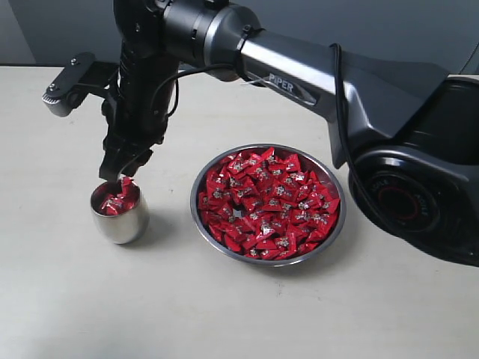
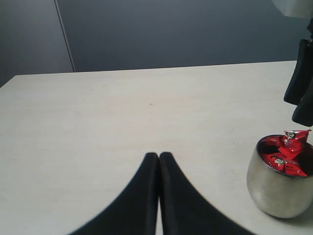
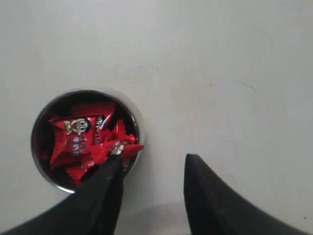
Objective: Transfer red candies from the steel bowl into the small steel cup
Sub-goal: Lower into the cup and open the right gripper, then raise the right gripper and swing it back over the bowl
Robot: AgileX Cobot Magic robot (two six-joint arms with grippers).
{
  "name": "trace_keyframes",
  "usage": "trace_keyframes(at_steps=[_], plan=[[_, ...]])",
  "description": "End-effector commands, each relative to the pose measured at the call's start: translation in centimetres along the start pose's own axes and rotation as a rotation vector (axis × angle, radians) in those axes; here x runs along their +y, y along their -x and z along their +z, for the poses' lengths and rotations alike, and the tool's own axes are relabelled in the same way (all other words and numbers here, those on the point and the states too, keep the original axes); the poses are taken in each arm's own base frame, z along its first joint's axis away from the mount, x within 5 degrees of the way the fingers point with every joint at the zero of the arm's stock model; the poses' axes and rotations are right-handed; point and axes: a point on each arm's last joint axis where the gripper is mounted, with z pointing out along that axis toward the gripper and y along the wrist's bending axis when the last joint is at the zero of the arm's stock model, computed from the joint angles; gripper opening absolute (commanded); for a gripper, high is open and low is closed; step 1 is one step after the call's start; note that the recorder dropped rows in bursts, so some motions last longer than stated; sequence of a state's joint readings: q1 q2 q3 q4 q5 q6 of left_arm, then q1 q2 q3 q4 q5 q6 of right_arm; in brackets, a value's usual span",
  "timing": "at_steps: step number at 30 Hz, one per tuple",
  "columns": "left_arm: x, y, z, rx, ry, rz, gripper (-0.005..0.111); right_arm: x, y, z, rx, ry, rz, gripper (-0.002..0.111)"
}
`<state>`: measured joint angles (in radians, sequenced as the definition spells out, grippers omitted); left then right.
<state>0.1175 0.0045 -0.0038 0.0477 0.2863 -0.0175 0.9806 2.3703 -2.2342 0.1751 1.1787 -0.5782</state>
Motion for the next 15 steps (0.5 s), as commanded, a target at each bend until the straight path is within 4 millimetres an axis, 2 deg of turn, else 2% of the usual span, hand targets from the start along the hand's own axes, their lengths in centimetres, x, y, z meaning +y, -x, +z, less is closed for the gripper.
trace_keyframes(at_steps=[1, 6, 12, 15], plan=[[0.0, -0.1, 0.0, -0.003, 0.0, -0.005, 0.0, -0.4, 0.0, -0.7, -0.003, -0.04, -0.001, 0.04], [0.0, -0.1, 0.0, -0.003, 0.0, -0.005, 0.0, -0.5, 0.1, -0.9, -0.005, -0.058, 0.032, 0.037], [0.0, -0.1, 0.0, -0.003, 0.0, -0.005, 0.0, -0.7, 0.6, -1.6, -0.059, -0.085, 0.06, 0.002], [0.0, -0.1, 0.0, -0.003, 0.0, -0.005, 0.0, -0.9, 0.8, -2.1, -0.087, -0.113, 0.102, -0.001]])
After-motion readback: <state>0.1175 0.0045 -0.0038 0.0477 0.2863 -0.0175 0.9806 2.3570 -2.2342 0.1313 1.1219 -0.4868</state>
